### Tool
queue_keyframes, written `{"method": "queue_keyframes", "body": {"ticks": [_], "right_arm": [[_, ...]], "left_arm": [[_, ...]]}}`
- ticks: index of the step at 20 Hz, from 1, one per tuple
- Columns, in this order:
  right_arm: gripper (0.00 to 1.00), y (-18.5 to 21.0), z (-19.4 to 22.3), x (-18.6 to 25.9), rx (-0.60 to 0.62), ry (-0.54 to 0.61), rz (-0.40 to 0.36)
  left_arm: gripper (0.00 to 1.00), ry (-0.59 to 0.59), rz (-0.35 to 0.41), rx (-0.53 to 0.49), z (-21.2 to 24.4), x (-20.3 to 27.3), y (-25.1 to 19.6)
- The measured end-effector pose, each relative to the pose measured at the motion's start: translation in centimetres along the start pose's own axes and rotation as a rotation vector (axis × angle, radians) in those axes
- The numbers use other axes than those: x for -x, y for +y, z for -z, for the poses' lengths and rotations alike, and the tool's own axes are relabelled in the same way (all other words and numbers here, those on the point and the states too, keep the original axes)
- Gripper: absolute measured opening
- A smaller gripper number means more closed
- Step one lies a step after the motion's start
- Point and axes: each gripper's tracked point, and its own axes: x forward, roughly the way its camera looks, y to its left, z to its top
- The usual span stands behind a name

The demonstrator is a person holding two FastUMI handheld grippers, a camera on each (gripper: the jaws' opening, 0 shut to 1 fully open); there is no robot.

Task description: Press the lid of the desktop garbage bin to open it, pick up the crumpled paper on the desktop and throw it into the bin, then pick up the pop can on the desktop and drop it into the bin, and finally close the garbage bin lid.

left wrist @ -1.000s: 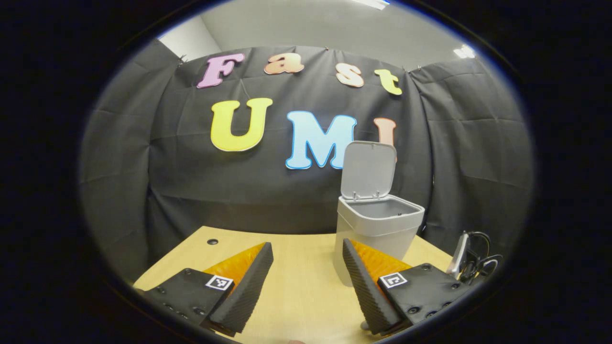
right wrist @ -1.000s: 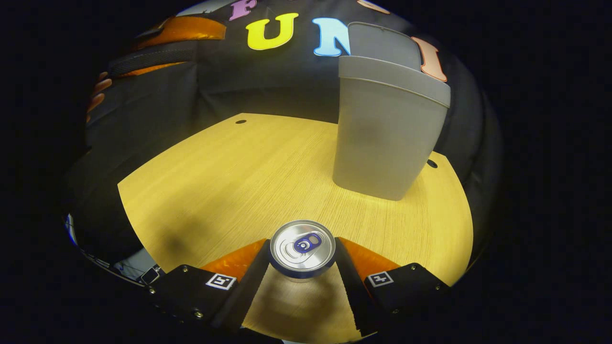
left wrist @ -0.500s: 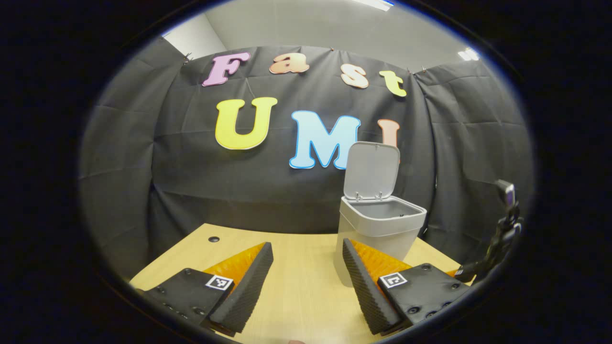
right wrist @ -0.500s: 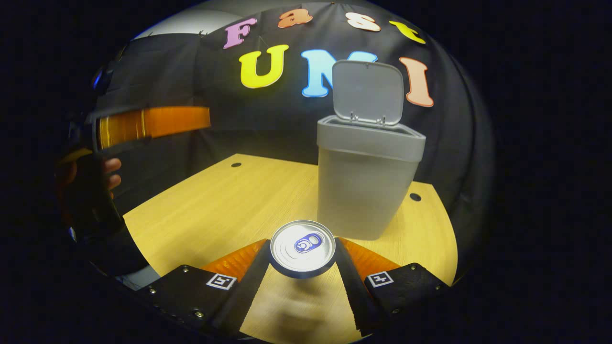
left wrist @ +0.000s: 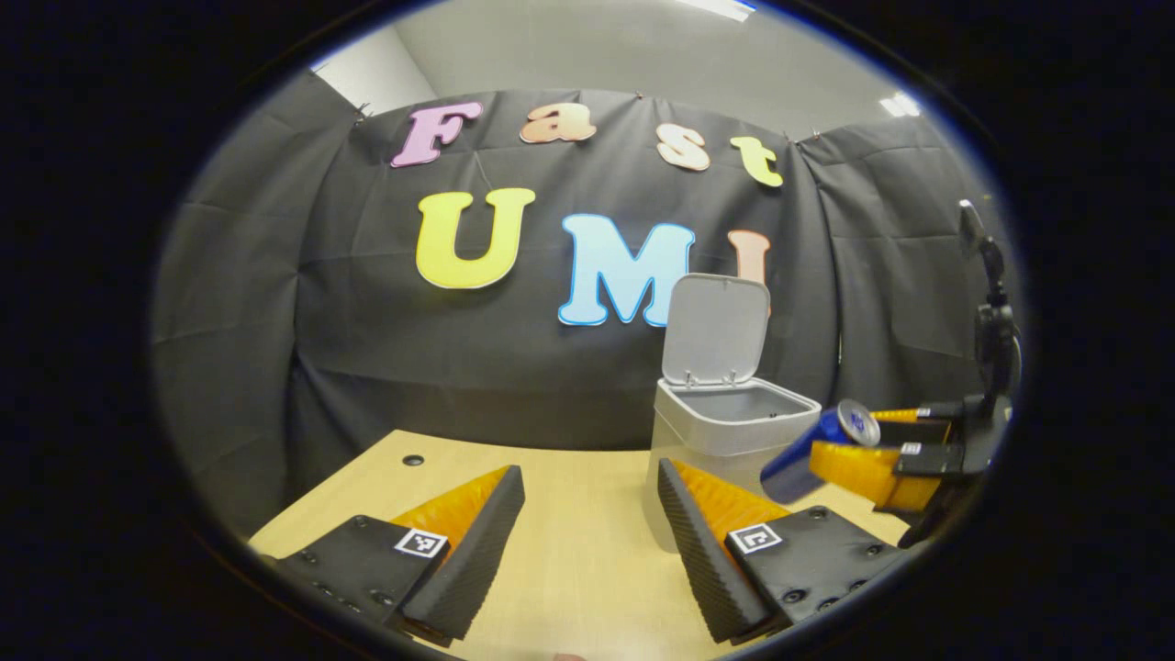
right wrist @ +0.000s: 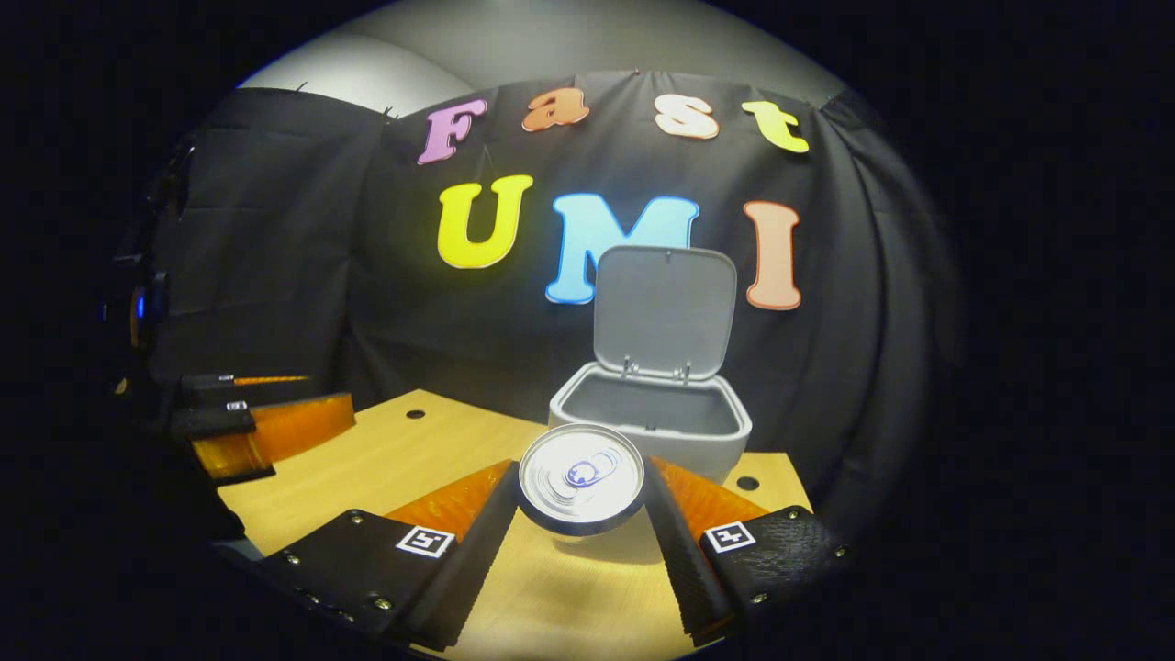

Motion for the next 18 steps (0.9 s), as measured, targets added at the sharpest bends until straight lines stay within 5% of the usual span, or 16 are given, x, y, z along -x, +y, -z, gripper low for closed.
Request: {"method": "queue_keyframes", "body": {"ticks": [7, 13, 18], "right_arm": [[0.83, -5.0, -6.8, -3.2, 0.046, -0.212, 0.155], [0.84, -10.8, -5.1, -8.5, -0.02, -0.112, 0.307], [0.84, -12.4, -2.1, -11.3, -0.064, -0.011, 0.345]], "left_arm": [[0.96, -0.017, -0.005, 0.018, -0.7, -0.3, 0.5], [0.95, -0.06, 0.033, 0.025, -2.5, -2.2, 0.8], [0.96, -0.085, 0.083, 0.01, -4.3, -4.7, 0.8]]}}
